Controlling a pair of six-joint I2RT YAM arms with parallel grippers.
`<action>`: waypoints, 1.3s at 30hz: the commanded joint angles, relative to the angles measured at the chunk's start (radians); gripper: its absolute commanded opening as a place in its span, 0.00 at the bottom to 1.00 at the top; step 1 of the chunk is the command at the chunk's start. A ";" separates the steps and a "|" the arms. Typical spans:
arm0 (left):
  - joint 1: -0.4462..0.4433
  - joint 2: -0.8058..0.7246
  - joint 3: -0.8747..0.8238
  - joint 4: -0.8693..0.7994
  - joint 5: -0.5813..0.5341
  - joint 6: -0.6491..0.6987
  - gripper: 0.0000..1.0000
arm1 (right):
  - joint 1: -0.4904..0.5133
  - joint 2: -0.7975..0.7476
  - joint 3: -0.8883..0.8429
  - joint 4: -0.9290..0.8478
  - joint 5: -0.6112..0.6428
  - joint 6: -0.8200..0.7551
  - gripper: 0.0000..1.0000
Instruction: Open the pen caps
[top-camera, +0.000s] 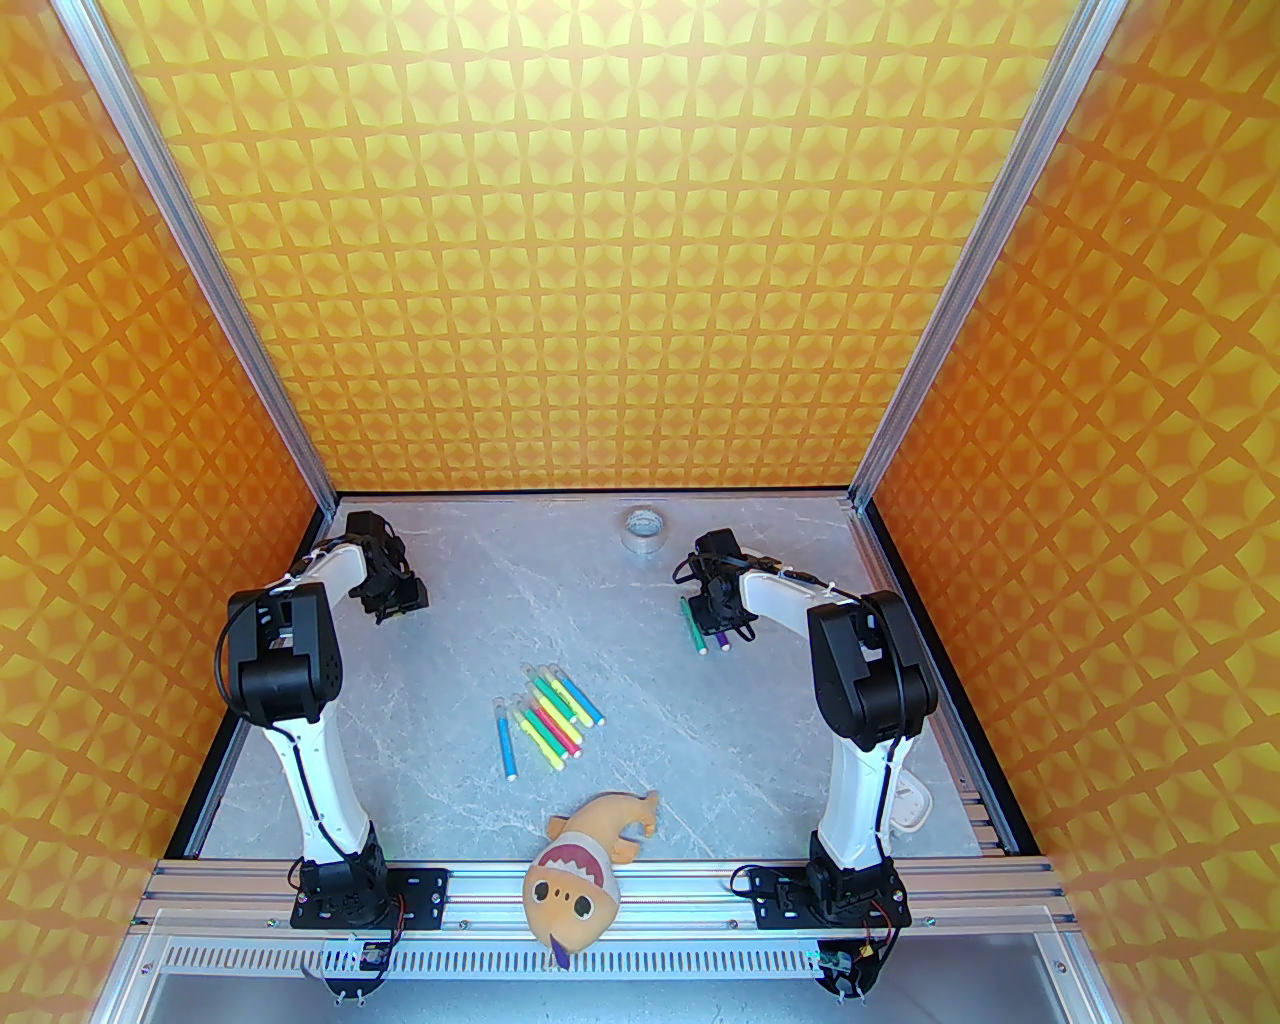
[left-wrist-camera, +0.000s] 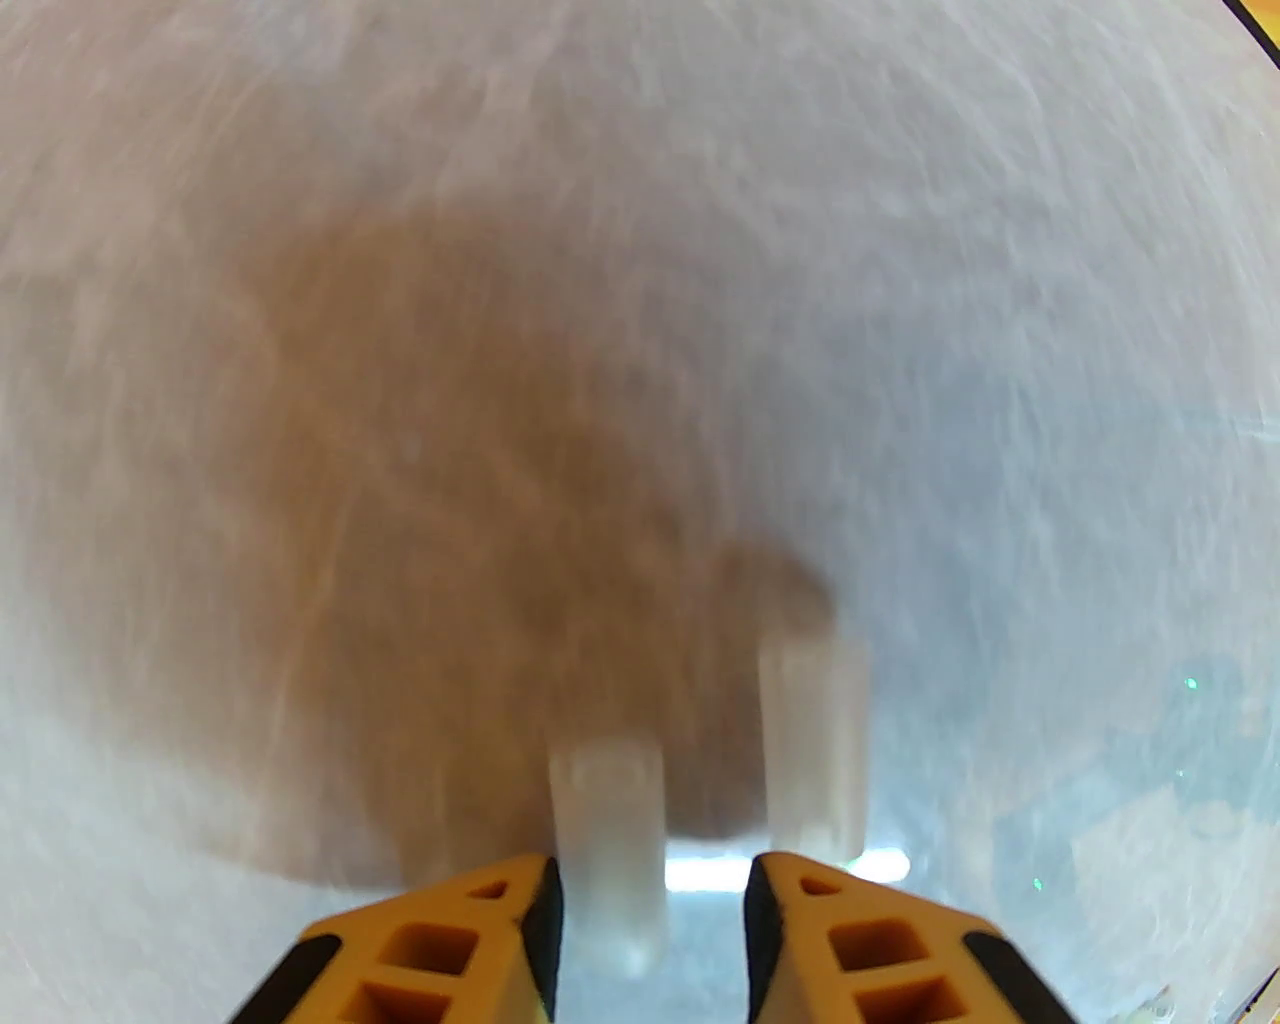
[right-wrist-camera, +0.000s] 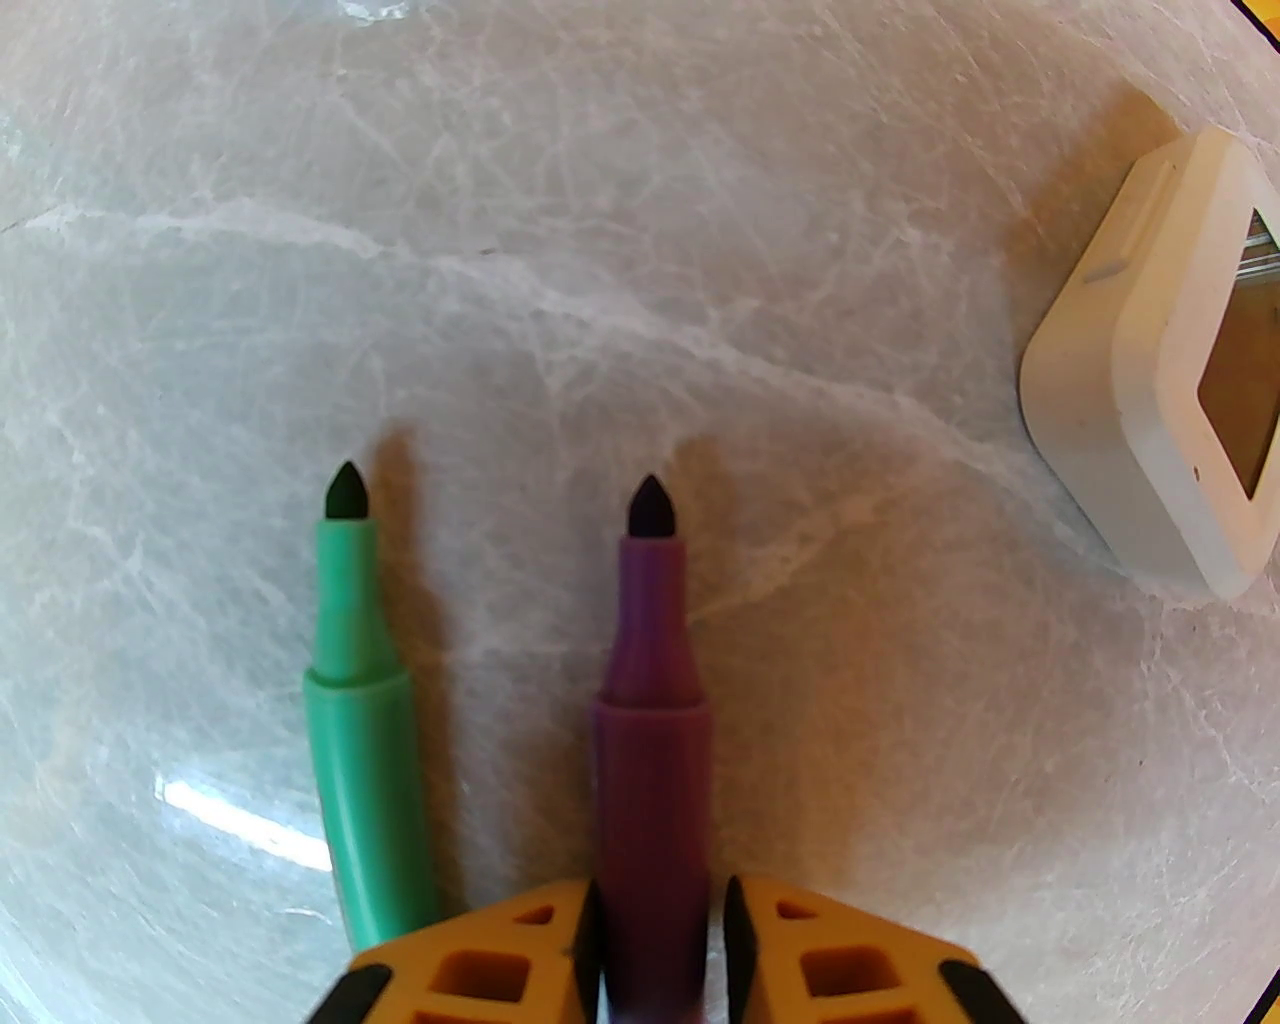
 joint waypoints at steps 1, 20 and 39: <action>-0.005 -0.089 -0.035 0.025 0.026 -0.023 0.38 | -0.001 -0.061 0.003 -0.051 -0.010 0.020 0.30; -0.178 -0.511 -0.444 0.339 0.130 -0.023 0.62 | 0.151 -0.352 -0.077 -0.124 -0.251 0.002 0.45; -0.225 -0.926 -0.842 0.640 0.272 -0.090 0.87 | 0.445 -0.086 0.133 -0.244 -0.364 0.002 0.49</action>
